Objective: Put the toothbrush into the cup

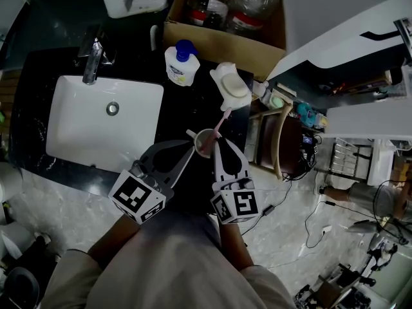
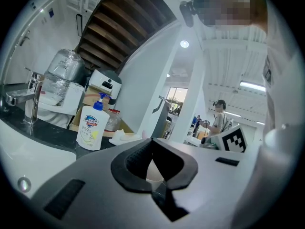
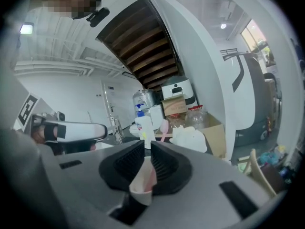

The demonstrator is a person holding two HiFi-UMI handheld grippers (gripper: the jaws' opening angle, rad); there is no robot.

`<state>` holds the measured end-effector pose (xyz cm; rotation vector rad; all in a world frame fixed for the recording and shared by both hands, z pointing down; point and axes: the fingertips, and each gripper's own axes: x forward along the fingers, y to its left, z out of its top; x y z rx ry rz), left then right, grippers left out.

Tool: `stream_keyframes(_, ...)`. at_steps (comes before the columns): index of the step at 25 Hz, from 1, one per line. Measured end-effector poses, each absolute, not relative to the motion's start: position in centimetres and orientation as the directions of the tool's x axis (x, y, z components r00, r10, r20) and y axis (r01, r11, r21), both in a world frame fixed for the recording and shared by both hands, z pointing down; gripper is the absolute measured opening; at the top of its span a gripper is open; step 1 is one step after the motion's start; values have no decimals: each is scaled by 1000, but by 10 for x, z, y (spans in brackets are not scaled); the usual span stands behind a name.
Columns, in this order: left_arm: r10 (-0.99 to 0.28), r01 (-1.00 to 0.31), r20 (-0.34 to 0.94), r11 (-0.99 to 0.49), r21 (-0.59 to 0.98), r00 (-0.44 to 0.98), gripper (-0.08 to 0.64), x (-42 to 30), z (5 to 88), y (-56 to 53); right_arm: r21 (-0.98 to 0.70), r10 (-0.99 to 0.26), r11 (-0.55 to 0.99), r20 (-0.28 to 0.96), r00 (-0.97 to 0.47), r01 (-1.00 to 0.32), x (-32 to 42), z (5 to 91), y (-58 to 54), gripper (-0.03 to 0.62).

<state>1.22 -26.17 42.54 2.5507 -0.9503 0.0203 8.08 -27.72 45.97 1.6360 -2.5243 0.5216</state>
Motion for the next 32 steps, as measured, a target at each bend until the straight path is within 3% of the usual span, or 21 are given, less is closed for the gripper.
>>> stream_keyframes(32,-601,-577,39,-745,334,799,11,36,373,-208,-156,-875,458,91,-475,-875,89,378,-212,20)
